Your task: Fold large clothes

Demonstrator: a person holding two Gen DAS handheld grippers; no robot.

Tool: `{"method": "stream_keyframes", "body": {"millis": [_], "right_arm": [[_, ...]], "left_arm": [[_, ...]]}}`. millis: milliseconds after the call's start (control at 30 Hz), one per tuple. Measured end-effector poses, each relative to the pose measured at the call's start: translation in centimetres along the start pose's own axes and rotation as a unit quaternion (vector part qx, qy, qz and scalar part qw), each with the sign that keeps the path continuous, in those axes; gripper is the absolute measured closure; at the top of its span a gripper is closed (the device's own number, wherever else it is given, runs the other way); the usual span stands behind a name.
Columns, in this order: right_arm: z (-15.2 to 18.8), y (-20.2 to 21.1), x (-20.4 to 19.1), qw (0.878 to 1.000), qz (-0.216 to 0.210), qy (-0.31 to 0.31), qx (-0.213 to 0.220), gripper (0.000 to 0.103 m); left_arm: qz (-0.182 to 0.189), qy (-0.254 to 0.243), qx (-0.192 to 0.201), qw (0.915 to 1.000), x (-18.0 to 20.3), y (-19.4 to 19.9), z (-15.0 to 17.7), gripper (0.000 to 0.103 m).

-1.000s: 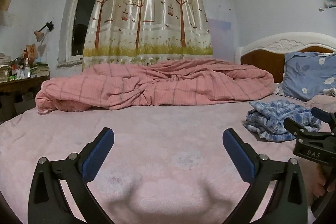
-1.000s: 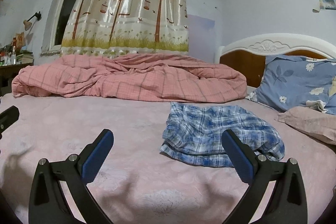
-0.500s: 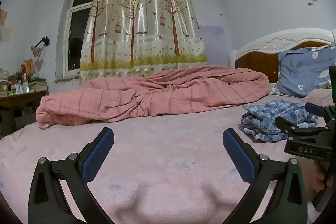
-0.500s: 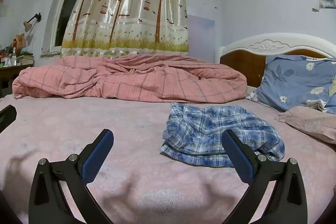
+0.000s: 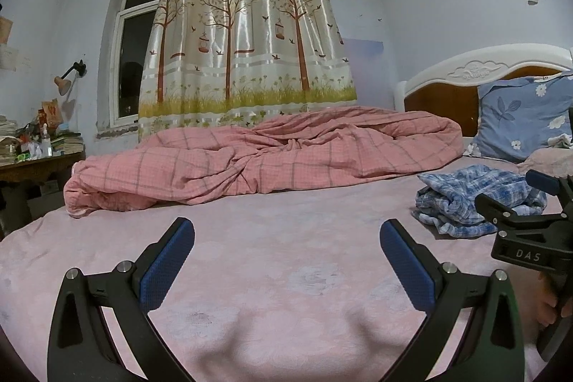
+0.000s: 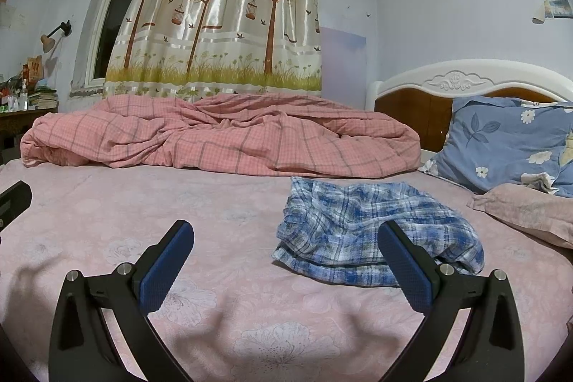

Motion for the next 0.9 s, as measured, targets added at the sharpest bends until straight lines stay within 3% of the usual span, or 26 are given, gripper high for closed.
{"method": "stream_keyframes", "body": {"millis": [900], "right_arm": [[0.06, -0.02, -0.03, 1.000, 0.000, 0.002, 0.001, 0.000]], "left_arm": [[0.002, -0.001, 0.000, 1.0000, -0.07, 0.04, 0.12, 0.000]]}}
Point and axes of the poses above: each gripper's, at about its wrist camera, not at the fingertips, and y roughly against the way its jaws point, x to its right, z to its underside, the point moved 9 cm from there along -y, roughly the way its jaws point, and after that the axes turned 2 degrees about -y, right-handed, at the moved point
